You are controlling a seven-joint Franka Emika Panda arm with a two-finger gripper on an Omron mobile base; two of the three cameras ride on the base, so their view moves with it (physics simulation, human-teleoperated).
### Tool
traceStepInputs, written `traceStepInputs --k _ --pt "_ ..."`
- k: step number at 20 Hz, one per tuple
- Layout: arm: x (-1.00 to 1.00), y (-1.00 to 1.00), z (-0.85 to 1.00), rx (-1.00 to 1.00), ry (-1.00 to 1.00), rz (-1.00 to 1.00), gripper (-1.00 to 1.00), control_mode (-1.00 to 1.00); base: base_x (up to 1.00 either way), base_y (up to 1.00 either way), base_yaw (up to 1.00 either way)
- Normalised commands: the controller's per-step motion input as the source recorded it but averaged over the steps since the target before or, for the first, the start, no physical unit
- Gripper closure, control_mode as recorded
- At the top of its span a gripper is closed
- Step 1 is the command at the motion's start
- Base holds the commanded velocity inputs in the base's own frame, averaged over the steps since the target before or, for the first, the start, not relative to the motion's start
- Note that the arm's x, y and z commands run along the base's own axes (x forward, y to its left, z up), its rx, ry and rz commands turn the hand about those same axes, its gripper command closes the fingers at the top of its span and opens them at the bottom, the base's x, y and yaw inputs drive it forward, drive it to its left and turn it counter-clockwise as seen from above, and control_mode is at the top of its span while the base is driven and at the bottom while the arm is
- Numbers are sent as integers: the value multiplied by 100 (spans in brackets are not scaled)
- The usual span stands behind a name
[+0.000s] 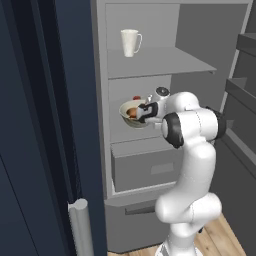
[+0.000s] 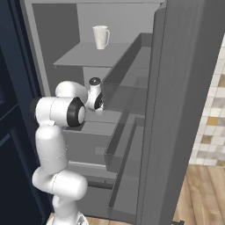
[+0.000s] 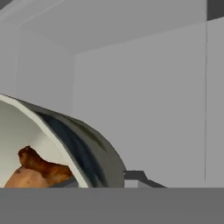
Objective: Pick the chicken drumstick and potato from their plates and place them in the bowl. Then put the bowl in the fridge.
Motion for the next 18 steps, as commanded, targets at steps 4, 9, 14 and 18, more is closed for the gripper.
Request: traceStepInputs --k 4,9,14,18 --pt "44 13 -35 0 0 -1 100 -100 0 0 0" --pt "32 13 -40 0 0 -1 -100 -100 0 0 0" --pt "2 6 -18 0 -2 0 -100 -100 0 0 0" --pt "-23 0 2 5 0 0 -100 -100 0 0 0"
